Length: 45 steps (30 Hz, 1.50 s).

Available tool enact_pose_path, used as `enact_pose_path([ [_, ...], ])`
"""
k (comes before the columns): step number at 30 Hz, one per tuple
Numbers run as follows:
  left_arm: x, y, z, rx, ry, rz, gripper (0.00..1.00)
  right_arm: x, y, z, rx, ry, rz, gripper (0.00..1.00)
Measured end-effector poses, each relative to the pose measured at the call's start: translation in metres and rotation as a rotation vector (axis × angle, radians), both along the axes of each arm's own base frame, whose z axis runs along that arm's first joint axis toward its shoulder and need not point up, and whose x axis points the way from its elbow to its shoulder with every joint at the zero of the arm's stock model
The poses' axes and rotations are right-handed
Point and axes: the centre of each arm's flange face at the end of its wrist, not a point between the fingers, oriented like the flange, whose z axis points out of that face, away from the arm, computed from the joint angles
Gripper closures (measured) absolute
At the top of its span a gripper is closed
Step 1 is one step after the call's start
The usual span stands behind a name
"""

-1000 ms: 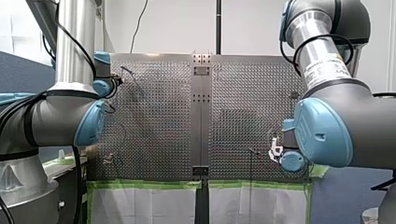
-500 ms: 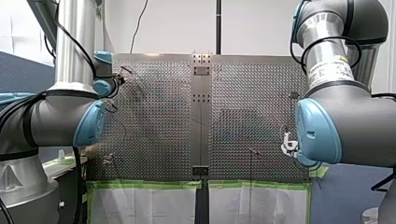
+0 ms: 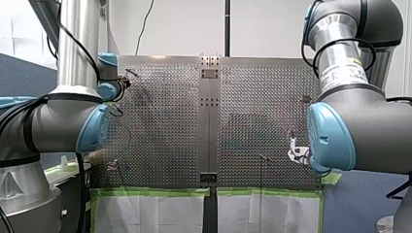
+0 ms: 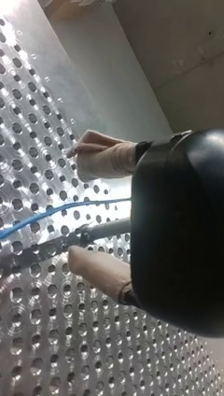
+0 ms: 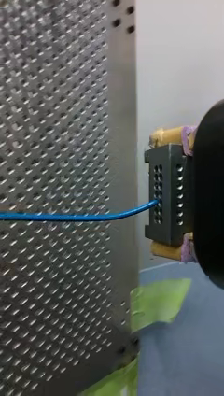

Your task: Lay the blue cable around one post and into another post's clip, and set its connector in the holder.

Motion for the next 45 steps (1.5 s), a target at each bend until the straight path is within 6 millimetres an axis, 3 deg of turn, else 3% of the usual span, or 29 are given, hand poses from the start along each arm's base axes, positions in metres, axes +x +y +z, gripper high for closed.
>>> enact_pose_path([
  [8,0.0,0.0,0.0,-0.001,0.001,0.0,0.0,0.009,-0.001,-0.032,0.091,0.052,0.088,1.0],
  [13,0.0,0.0,0.0,0.0,0.002,0.001,0.0,0.02,0.005,-0.041,0.137,0.073,0.149,1.0],
  [45,-0.011,0.005,-0.016,-0.059,0.119,0.115,0.0,0.055,0.007,-0.034,0.113,-0.044,0.471,1.0],
])
